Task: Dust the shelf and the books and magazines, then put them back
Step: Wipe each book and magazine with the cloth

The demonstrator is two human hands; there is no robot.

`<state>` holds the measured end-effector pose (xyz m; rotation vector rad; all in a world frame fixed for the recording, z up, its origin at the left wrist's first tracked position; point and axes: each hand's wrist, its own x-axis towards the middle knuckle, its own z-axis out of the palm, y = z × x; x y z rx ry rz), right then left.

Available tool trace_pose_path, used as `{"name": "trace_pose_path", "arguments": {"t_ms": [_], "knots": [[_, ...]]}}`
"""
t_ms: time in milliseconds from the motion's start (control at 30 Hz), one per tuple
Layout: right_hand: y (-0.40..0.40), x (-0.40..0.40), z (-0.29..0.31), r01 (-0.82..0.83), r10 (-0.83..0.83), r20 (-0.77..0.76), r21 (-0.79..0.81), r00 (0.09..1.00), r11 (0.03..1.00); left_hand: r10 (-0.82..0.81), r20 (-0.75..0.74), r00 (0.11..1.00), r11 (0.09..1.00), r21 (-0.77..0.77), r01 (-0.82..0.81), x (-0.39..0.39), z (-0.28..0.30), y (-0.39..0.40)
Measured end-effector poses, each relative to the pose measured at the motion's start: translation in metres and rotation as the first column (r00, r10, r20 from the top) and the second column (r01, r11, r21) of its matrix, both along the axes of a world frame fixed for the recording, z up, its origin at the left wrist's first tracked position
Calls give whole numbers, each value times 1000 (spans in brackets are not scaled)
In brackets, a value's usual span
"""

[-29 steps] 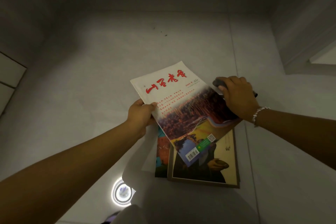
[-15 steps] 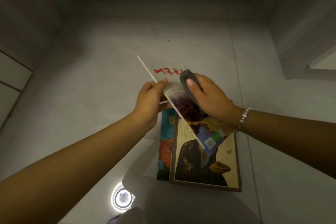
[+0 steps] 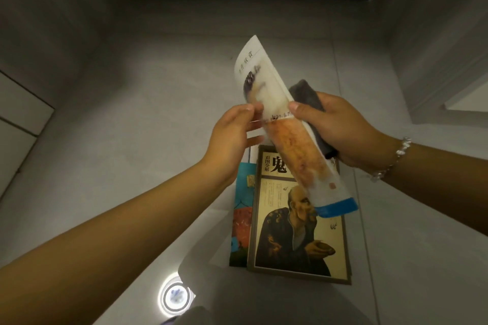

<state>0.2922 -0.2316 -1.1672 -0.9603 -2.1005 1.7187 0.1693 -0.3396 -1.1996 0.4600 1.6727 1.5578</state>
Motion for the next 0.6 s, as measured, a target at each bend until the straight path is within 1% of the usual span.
{"name": "trace_pose_path", "arguments": {"t_ms": [33,67,100,133,200,234,267,334,467,601], "knots": [[2,2,4,9,-10,-17,-62,1000,998,43,-27,999,998,-37,-44,0,-5,-1],[3,4,8,21,-26,-40,-127,999,992,72,-16,997,994,-76,-73,-1,-9,-2],[4,6,10,35,-48,-62,-192,997,981,89,44,995,991,-109,-83,-3,-14,-4],[5,9,11,46,-68,-78,-255,995,966,101,148,984,986,-146,-80,-5,-20,-6],[7,15,9,56,-93,-84,-364,992,930,127,364,923,975,-215,-50,-10,-29,-12],[7,18,6,61,-100,-77,-403,992,913,142,434,890,967,-253,-31,-14,-34,-16],[8,22,3,71,-108,-64,-422,992,904,143,462,875,958,-287,-5,-17,-38,-20],[12,30,-7,108,-123,-11,-400,992,910,121,444,888,947,-319,31,-21,-49,-27],[17,48,-32,163,-129,140,-271,982,949,162,321,933,925,-380,-29,-23,-67,-36],[24,60,-52,170,-131,289,-115,948,979,131,266,955,894,-448,2,-15,-79,-41]]}}
